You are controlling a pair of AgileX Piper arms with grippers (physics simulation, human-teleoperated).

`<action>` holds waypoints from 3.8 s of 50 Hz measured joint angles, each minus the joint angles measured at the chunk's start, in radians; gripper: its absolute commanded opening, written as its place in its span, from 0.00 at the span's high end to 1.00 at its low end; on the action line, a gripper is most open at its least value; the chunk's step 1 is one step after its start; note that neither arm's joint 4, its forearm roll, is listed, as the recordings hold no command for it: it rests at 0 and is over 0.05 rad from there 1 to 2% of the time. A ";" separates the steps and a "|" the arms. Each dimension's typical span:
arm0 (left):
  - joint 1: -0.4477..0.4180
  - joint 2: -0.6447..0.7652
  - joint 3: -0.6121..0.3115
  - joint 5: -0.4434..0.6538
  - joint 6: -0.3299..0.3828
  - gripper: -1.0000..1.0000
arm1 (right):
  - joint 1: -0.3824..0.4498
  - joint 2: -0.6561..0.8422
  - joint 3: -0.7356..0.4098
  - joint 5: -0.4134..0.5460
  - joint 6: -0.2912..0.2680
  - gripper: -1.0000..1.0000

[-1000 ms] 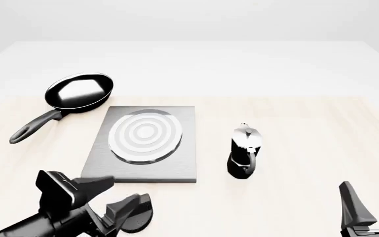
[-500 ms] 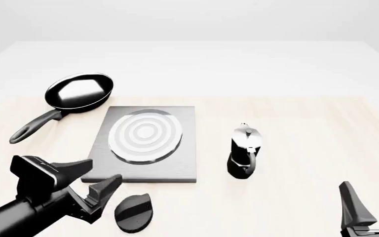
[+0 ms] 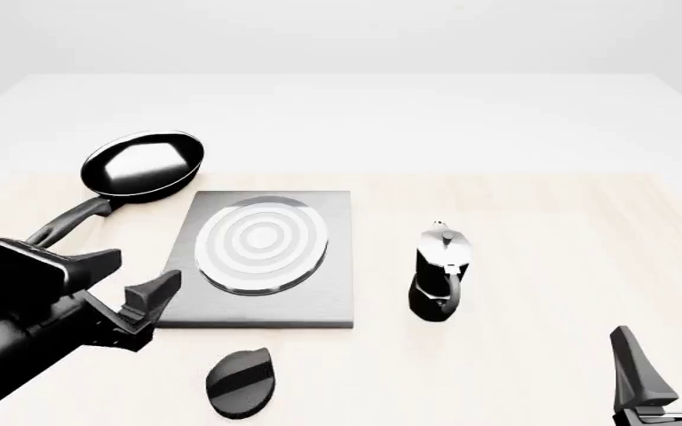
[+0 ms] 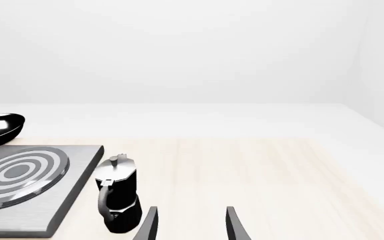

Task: Turn on the stove and put the frying pan on it.

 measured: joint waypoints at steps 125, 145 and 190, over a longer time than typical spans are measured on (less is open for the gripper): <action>0.663 1.011 -1.088 0.358 0.398 0.00 | 0.000 0.000 0.000 0.000 0.000 0.00; 0.665 1.159 -1.188 0.362 0.426 0.00 | 0.000 0.000 0.000 0.000 0.000 0.00; 0.699 1.380 -1.194 0.266 0.469 0.00 | 0.000 0.000 0.000 0.000 0.000 0.00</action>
